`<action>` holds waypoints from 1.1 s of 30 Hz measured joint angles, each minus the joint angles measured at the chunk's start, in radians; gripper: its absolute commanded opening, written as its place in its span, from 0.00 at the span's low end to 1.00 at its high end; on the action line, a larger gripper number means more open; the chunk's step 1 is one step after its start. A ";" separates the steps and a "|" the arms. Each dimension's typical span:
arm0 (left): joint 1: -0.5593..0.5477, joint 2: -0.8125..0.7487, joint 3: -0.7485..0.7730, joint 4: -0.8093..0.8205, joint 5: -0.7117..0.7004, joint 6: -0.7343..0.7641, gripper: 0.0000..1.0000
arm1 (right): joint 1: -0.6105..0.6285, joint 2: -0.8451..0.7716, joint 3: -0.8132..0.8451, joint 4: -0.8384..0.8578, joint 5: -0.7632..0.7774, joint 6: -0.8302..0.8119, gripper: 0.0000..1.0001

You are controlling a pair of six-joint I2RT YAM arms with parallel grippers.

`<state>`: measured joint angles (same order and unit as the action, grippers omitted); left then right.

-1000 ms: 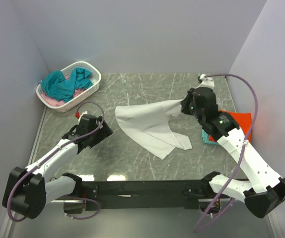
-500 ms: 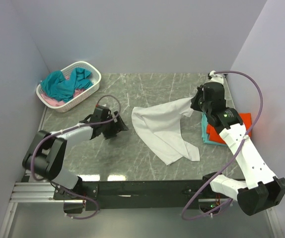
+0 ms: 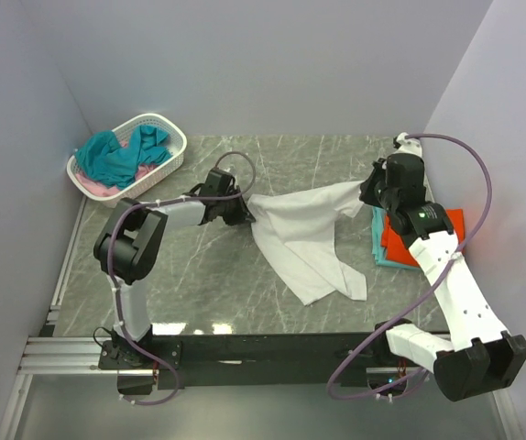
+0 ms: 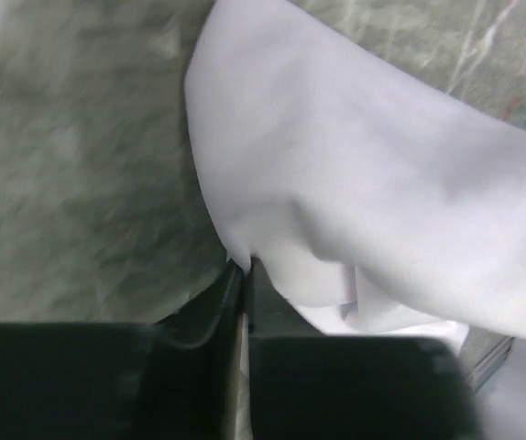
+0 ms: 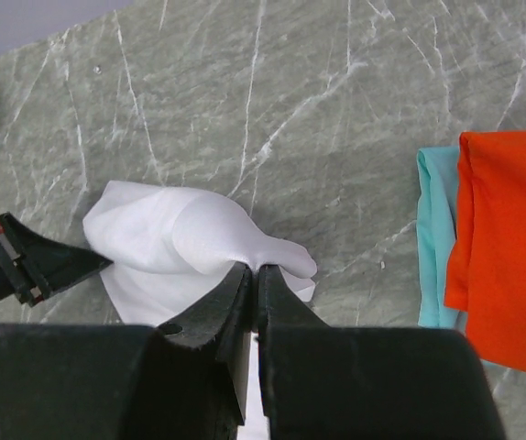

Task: Fold and stack the t-shirts
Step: Flatten the tshirt out

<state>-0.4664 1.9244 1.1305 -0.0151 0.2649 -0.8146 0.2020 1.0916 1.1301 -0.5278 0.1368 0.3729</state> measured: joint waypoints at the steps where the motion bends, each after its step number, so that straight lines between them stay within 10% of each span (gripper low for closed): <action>1: -0.002 0.010 0.021 0.000 -0.001 0.006 0.01 | -0.003 -0.003 0.000 0.000 -0.005 -0.001 0.00; 9: -0.016 -0.058 0.053 -0.027 -0.089 0.052 0.01 | -0.006 -0.101 0.001 -0.017 -0.055 -0.006 0.00; 22: -0.114 -0.769 -0.050 -0.123 -0.407 0.135 0.01 | -0.010 -0.360 0.159 -0.086 -0.218 -0.032 0.00; 33: -0.154 -1.196 0.080 -0.246 -0.405 0.236 0.01 | -0.010 -0.549 0.412 -0.130 -0.434 -0.030 0.00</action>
<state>-0.6201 0.7288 1.2110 -0.2615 -0.1398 -0.5785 0.1917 0.5430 1.5421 -0.6579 -0.2970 0.3431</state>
